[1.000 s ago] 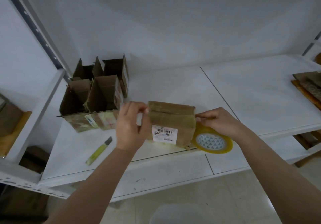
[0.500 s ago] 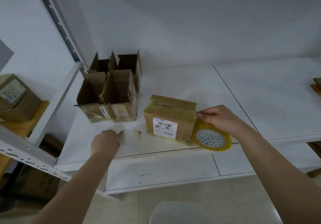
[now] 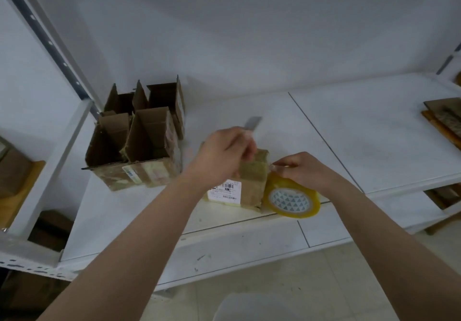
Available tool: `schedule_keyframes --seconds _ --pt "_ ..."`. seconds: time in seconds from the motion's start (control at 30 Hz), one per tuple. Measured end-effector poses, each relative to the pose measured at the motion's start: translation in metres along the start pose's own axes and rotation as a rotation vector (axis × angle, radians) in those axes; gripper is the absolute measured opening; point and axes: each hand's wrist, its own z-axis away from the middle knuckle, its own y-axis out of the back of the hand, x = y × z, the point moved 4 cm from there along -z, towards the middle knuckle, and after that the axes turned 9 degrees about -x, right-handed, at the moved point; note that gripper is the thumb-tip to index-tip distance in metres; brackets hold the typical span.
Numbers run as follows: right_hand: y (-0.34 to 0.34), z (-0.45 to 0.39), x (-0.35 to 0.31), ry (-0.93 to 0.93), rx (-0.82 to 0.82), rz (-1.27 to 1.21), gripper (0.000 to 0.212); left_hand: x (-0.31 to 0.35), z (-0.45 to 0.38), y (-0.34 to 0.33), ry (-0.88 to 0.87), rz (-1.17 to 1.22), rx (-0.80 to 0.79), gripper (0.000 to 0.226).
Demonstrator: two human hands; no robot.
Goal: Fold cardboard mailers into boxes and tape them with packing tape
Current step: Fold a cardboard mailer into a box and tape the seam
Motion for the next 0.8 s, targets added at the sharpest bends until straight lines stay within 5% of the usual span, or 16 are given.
schedule_keyframes --seconds 0.13,0.37,0.6,0.8 --pt "0.002 0.001 0.004 -0.029 -0.055 -0.039 0.024 -0.008 -0.042 -0.036 0.088 -0.012 -0.221 0.043" --pt "0.01 0.018 0.023 -0.054 -0.208 -0.374 0.027 -0.042 -0.053 -0.036 0.122 0.076 -0.149 0.044" --pt "0.014 0.017 0.02 -0.143 -0.103 -0.012 0.035 -0.042 -0.046 -0.035 0.094 0.059 -0.13 0.044" --pt "0.02 0.03 0.023 -0.109 -0.075 -0.164 0.014 -0.022 -0.043 -0.034 0.134 -0.346 -0.367 0.046"
